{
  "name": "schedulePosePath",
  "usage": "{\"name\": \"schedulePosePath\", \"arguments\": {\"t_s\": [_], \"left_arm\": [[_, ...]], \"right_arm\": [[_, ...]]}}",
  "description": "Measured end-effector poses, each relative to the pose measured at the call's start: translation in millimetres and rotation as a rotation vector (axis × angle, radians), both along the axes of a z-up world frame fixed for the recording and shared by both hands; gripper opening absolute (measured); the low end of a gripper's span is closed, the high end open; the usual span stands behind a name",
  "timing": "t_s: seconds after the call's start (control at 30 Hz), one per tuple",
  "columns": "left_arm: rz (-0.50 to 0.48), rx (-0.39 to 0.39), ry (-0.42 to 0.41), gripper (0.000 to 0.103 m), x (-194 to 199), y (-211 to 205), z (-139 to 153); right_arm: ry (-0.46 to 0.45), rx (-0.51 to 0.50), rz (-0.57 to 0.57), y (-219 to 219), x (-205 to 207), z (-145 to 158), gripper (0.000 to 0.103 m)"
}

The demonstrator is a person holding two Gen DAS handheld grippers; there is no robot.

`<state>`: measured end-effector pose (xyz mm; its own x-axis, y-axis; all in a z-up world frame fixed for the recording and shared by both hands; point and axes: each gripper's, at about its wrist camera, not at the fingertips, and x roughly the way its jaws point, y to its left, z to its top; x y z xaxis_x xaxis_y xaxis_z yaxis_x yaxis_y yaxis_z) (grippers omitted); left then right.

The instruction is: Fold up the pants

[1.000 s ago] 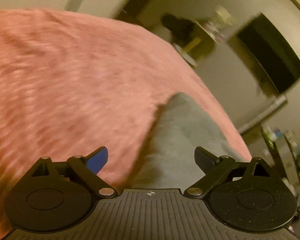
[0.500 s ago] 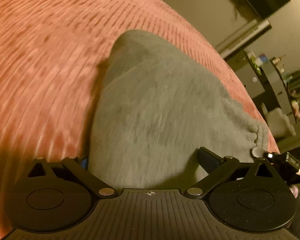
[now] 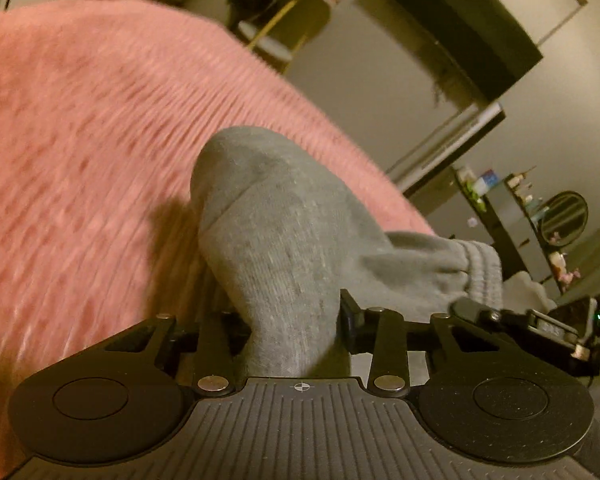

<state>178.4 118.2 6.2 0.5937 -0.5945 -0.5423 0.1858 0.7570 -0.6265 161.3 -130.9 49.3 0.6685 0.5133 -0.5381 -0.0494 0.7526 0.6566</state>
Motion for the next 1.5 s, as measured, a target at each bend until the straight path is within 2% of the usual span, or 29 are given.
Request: {"name": "schedulePosePath", "arguments": {"t_s": [0.07, 0.1, 0.13, 0.2, 0.3, 0.33, 0.37, 0.4, 0.43, 0.57, 0.67, 0.73, 0.83, 0.9, 0.93, 1.07, 1.1, 1.17, 1.23, 1.33, 1.4, 1.5], "left_arm": [[0.057, 0.013, -0.013, 0.043, 0.9, 0.6, 3.9], [0.102, 0.047, -0.015, 0.056, 4.0, -1.9, 5.8], [0.159, 0.093, -0.013, 0.068, 1.9, -0.5, 5.8], [0.21, 0.148, -0.025, 0.077, -4.1, 2.7, 5.8], [0.254, 0.158, -0.046, 0.084, -10.0, 3.7, 9.4], [0.275, 0.161, -0.056, 0.086, -10.9, 3.6, 11.6], [0.292, 0.164, -0.073, 0.087, -9.6, 1.1, 14.8], [0.297, 0.162, -0.083, 0.09, -6.1, -0.5, 19.4], [0.301, 0.155, -0.088, 0.091, -2.7, -4.0, 22.1], [0.314, 0.145, -0.102, 0.094, 19.9, -23.3, 29.1], [0.332, 0.18, -0.1, 0.095, 46.6, -36.7, 20.1], [0.33, 0.203, -0.077, 0.095, 57.7, -42.7, 8.9], [0.35, 0.298, -0.021, 0.096, 72.3, -47.5, -15.2], [0.339, 0.35, -0.001, 0.098, 76.0, -46.8, -32.6], [0.341, 0.347, 0.008, 0.102, 76.8, -44.7, -39.6], [0.353, 0.364, -0.009, 0.103, 75.0, -44.7, -50.0], [0.354, 0.375, -0.012, 0.103, 72.1, -45.4, -45.8], [0.34, 0.411, -0.04, 0.103, 58.6, -46.9, -32.7], [0.294, 0.434, -0.08, 0.103, 32.5, -48.2, -17.5], [0.261, 0.393, -0.11, 0.103, -12.0, -43.4, -6.3], [0.268, 0.338, -0.084, 0.103, -36.0, -38.8, -8.1], [0.281, 0.296, 0.011, 0.103, -50.4, -38.5, -28.7]], "right_arm": [[-0.022, -0.034, -0.013, -1.4, 8.2, 6.2, 0.061], [-0.022, -0.071, -0.03, -0.9, 12.0, 8.4, 0.065], [-0.004, -0.096, -0.063, -4.4, 11.1, 9.3, 0.075], [0.037, -0.144, -0.166, -10.1, 12.0, 9.7, 0.086], [-0.036, -0.238, -0.231, -7.6, -0.7, 15.6, 0.085], [-0.055, -0.261, -0.237, -2.3, -4.5, 17.4, 0.078], [-0.072, -0.281, -0.231, 5.3, -6.0, 20.1, 0.063], [-0.083, -0.299, -0.218, 14.1, -4.3, 22.4, 0.057], [-0.088, -0.317, -0.205, 21.1, -0.1, 23.8, 0.052], [-0.157, -0.441, -0.198, 50.5, 19.8, 32.6, 0.048], [-0.191, -0.419, -0.198, 60.5, 31.6, 41.9, 0.045], [-0.206, -0.454, -0.181, 64.9, 37.7, 38.9, 0.044], [-0.154, -0.574, -0.155, 70.0, 44.5, 22.5, 0.039], [-0.103, -0.638, -0.152, 64.9, 45.3, 4.3, 0.039], [-0.094, -0.628, -0.131, 60.7, 44.1, -4.3, 0.04], [-0.09, -0.541, -0.133, 43.0, 43.9, -21.0, 0.043], [-0.08, -0.528, -0.138, 41.6, 44.8, -19.1, 0.044], [-0.069, -0.555, -0.148, 45.7, 38.8, -8.1, 0.052], [-0.091, -0.55, -0.155, 47.1, 20.9, 5.5, 0.052], [-0.149, -0.531, -0.149, 53.5, -15.1, 21.9, 0.053], [-0.165, -0.564, -0.13, 61.3, -40.9, 25.4, 0.055], [-0.102, -0.671, -0.119, 70.3, -51.2, 12.0, 0.058]]}}
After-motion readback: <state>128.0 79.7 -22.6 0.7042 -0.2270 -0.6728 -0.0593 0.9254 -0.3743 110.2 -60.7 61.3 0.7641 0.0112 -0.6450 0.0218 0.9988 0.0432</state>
